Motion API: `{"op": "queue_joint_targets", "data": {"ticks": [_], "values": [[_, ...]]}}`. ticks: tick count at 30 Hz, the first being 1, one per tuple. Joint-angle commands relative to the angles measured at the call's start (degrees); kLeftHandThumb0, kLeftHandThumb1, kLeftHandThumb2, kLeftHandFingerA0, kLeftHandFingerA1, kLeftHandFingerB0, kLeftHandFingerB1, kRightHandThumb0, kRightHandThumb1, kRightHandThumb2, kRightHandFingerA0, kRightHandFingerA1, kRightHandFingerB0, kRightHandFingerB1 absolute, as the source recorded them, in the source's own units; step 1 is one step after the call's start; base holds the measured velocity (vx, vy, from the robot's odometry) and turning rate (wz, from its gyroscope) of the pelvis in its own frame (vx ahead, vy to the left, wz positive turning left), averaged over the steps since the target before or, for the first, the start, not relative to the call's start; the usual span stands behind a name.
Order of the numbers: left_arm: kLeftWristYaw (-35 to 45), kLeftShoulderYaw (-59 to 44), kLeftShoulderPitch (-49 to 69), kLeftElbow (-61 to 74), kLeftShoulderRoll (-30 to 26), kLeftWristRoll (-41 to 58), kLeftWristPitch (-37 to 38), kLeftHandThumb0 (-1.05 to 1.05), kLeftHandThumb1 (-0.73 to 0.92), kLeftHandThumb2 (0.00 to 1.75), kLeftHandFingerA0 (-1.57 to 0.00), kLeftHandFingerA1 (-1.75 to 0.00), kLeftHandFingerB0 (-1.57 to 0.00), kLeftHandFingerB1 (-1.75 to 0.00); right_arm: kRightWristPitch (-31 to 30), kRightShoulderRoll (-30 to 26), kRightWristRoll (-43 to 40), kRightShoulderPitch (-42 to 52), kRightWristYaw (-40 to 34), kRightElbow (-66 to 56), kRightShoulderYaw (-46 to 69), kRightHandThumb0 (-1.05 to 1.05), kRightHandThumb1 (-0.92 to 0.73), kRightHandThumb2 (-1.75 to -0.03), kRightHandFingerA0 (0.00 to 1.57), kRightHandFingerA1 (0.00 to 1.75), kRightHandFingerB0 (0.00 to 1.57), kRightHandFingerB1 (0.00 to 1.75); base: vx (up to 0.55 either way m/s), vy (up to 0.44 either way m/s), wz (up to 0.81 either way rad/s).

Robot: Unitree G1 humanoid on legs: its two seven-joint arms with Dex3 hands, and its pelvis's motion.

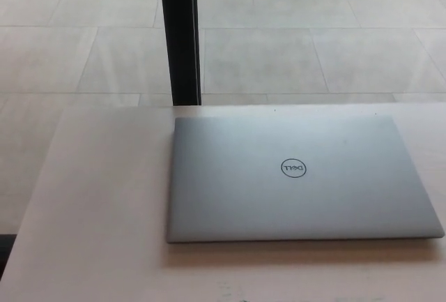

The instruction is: The robot uses its right hand to push down on the lid of a laptop kept in the middle of the desk to close it

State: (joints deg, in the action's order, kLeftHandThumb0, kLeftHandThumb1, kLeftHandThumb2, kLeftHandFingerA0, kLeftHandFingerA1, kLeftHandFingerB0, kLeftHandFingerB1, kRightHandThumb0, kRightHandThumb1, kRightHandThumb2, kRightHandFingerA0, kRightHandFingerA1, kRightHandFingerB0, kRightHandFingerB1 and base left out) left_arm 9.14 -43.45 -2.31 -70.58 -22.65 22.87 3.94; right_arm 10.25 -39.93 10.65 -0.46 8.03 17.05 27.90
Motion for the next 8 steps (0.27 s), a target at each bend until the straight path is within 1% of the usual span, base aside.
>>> {"op": "queue_joint_targets", "data": {"ticks": [1, 2, 3, 4, 5, 6, 7, 8], "values": [[-1.4, 0.1, 0.2, -0.7, -1.9, 0.9, 1.2, -0.93, 0.92, 0.80, -0.55, -0.63, -0.44, -0.43, 0.3, 4.4, -26.5, 5.9, -15.6, 26.7, 35.4, -0.81, -0.92, -0.71, 0.53, 1.42, 0.12, 0.85, 0.00, 0.000, 0.00], [-1.4, 0.1, 0.3, -0.9, -1.9, 0.8, 1.3, -0.90, 0.92, 0.76, -0.54, -0.61, -0.46, -0.42, -0.3, 5.0, -27.6, 5.6, -16.0, 27.5, 36.6, -0.75, -0.92, -0.72, 0.55, 1.39, 0.19, 0.84, 0.00, 0.000, 0.00], [-1.5, 0.2, 0.3, -1.0, -1.8, 0.7, 1.4, -0.90, 0.92, 0.76, -0.54, -0.61, -0.46, -0.42, -0.7, 5.9, -28.8, 5.1, -16.8, 28.3, 37.8, -0.75, -0.92, -0.72, 0.55, 1.39, 0.19, 0.84, 0.00, 0.000, 0.00], [-1.6, -0.1, 0.1, -1.0, -1.9, 1.0, 1.3, -0.92, 0.92, 0.80, -0.57, -0.63, -0.44, -0.43, 0.2, 6.1, -29.4, 4.5, -16.7, 30.0, 38.1, -0.73, -0.92, -0.71, 0.61, 1.42, 0.22, 0.87, 0.00, 0.000, 0.00], [-1.7, -0.2, 0.0, -1.0, -1.9, 1.1, 1.3, -0.92, 0.92, 0.80, -0.57, -0.63, -0.44, -0.43, 0.7, 6.1, -29.5, 4.1, -16.5, 31.0, 38.4, -0.73, -0.92, -0.71, 0.61, 1.42, 0.22, 0.87, 0.00, 0.000, 0.00], [-1.5, -0.4, -0.2, -0.9, -1.9, 1.4, 1.1, -0.92, 0.92, 0.80, -0.55, -0.63, -0.44, -0.44, -0.1, 6.1, -30.8, 3.0, -16.7, 32.9, 39.7, -0.74, -0.92, -0.70, 0.63, 1.34, 0.25, 0.81, 0.00, 0.000, 0.00], [-1.8, -0.4, -0.3, -0.9, -1.9, 1.3, 1.1, -0.95, 0.76, 0.96, -0.53, -0.65, -0.44, -0.49, -0.2, 6.5, -32.7, 2.0, -15.9, 34.1, 41.2, -0.72, -0.92, -0.71, 0.60, 1.39, 0.27, 0.80, 0.00, 0.000, 0.00], [-1.8, -0.4, -0.3, -0.9, -1.9, 1.3, 1.1, -0.95, 0.76, 0.96, -0.53, -0.65, -0.44, -0.49, -0.2, 6.5, -32.7, 2.0, -15.9, 34.1, 41.2, -0.72, -0.92, -0.71, 0.60, 1.39, 0.27, 0.80, 0.00, 0.000, 0.00]]}}
